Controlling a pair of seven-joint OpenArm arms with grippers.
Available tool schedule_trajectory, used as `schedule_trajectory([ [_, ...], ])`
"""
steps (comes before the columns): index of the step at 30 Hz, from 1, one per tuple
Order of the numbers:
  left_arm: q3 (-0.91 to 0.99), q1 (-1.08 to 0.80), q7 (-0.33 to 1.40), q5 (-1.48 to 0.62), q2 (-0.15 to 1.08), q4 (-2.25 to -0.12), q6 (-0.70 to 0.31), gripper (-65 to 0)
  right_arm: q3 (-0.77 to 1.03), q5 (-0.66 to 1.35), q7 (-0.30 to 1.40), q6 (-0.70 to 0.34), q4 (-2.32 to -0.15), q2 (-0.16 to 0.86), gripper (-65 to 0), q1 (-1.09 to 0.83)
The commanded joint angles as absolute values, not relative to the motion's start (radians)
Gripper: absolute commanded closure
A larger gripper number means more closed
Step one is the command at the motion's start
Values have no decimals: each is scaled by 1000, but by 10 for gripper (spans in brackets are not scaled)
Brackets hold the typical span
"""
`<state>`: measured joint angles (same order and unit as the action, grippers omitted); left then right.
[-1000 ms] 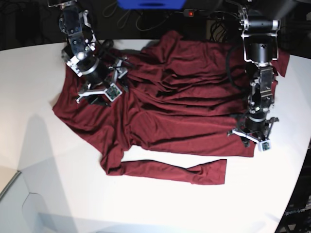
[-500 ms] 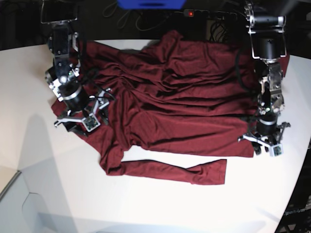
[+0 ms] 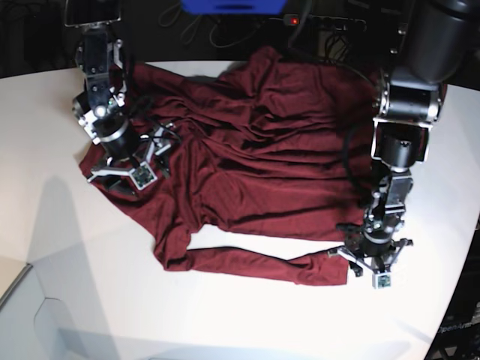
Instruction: Layout the t-shirt on the table in an organized manner, then fold the t-shirt properly
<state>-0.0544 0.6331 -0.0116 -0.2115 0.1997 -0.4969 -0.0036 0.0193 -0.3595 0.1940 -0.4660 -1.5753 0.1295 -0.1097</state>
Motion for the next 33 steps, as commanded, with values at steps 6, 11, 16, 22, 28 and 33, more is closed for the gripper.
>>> schedule_trajectory([
  [6, -87, 667, -142, -189, 179, -412, -4, -204, 25, -354, 171, -458, -1595, 134, -426, -99],
  [11, -151, 662, -143, -199, 174, -412, -4, -204, 25, -354, 171, -458, -1595, 134, -426, -101],
  [16, -154, 661, -143, -193, 157, -409, -2, -204, 22, -354, 171, -458, -1595, 134, -426, -122],
  [22, -154, 598, -137, -189, 157, -409, -2, -204, 24, -354, 171, -458, -1589, 134, -426, -125],
  [28, -156, 545, -134, -189, 176, -409, -2, -204, 22, -354, 171, -458, -1587, 134, -426, -117],
  [33, -151, 476, -134, -199, 199, -437, -2, -204, 19, -352, 171, -458, -1587, 134, -426, -104],
])
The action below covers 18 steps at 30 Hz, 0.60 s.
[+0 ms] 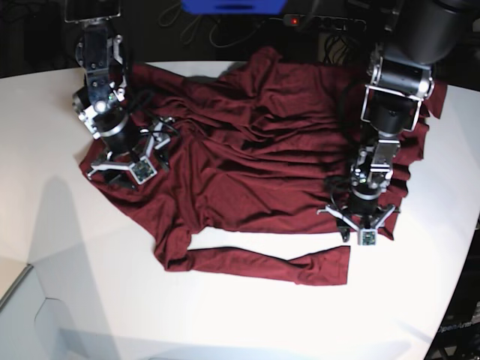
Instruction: Layout the t-shirt on the table in an organized manner, then fold the t-shirt properly
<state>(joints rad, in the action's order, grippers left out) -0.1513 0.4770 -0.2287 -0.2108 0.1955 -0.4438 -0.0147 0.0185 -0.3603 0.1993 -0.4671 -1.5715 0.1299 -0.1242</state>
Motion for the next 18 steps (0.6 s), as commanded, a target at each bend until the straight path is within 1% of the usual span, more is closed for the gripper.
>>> schedule_trajectory([
  [1, -151, 463, -134, -199, 206, -450, -2, -204, 21, -352, 171, -458, -1587, 134, -426, -97],
  [6, -150, 389, -122, -199, 236, -559, 2, -203, 19, -352, 171, -458, -1587, 134, -426, -74],
  [10, -148, 341, -21, -199, 248, -679, 4, -203, 18, -349, 171, -458, -1558, 131, -426, -24],
  [13, -148, 305, 12, -199, 269, -754, 4, -203, 24, -351, 171, -458, -1468, 87, -426, 62],
  [18, -148, 282, 15, -199, 286, -777, 4, -203, 25, -352, 171, -458, -1267, 71, -426, 194],
])
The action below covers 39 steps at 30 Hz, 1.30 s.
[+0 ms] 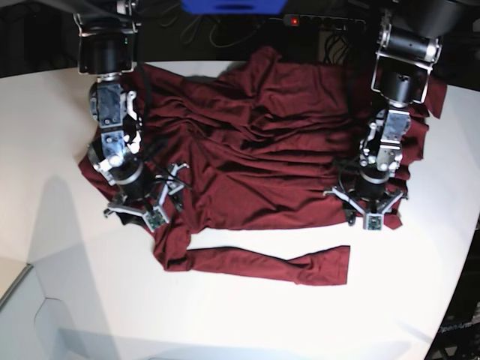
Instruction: Layout the t-shirt on the table in an organized manner, then fold the t-shirt properly
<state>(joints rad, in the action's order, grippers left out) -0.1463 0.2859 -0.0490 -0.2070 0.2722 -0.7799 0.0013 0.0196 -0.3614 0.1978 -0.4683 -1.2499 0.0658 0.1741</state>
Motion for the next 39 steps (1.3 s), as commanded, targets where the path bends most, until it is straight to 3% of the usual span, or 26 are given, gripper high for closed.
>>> schedule_trajectory([
  [1, -148, 274, 15, -199, 292, -780, 4, -203, 25, -352, 171, -458, -1239, 71, -426, 208],
  [9, -148, 255, 15, -200, 318, -782, 4, -201, 16, -352, 171, -458, -1170, 79, -425, 160],
  [22, -143, 252, 15, -200, 323, -822, 4, -201, 15, -352, 171, -458, -1508, 101, -427, -99],
  [30, 33, 303, 15, -189, 268, -963, -1, -203, 24, -352, 171, -458, -1595, 101, -427, -114],
  [39, -61, 558, 5, -189, 176, -634, -1, -203, 19, -352, 171, -458, -1596, 94, -427, -142],
])
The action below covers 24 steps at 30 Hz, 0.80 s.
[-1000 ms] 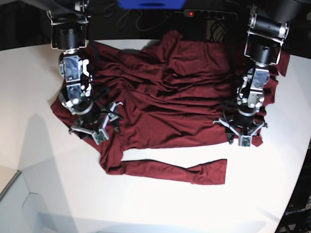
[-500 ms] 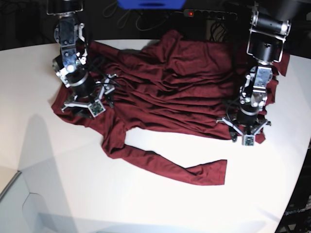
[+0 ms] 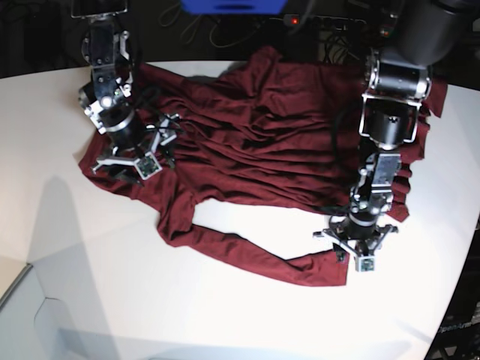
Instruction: Layout the t-shirt on the table in an organized manner, then fold the t-shirt properly
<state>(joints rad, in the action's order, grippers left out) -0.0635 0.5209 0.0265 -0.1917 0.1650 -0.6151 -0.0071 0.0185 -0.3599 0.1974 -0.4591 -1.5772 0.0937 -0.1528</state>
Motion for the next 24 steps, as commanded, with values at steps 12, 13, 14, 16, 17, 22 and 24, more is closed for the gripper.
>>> schedule_trajectory([
  [12, -196, 725, -93, -189, 119, -277, -2, -204, 22, -352, 171, -458, -1596, 94, -427, -189],
  [13, -202, 723, -91, -189, 119, -275, -1, -204, 22, -352, 171, -458, -1596, 94, -427, -188],
  [14, -202, 716, -91, -193, 120, -275, -1, -204, 22, -352, 171, -458, -1596, 96, -427, -186],
  [16, -200, 694, -96, -197, 125, -278, -1, -204, 22, -352, 171, -458, -1596, 99, -427, -185],
  [17, -200, 687, -97, -197, 127, -282, -1, -204, 21, -352, 171, -458, -1596, 99, -427, -182],
  [22, -199, 670, -90, -199, 154, -277, 2, -204, 16, -352, 171, -458, -1596, 97, -427, -170],
  [24, -199, 650, -90, -199, 157, -278, 2, -204, 16, -352, 171, -458, -1596, 96, -427, -163],
])
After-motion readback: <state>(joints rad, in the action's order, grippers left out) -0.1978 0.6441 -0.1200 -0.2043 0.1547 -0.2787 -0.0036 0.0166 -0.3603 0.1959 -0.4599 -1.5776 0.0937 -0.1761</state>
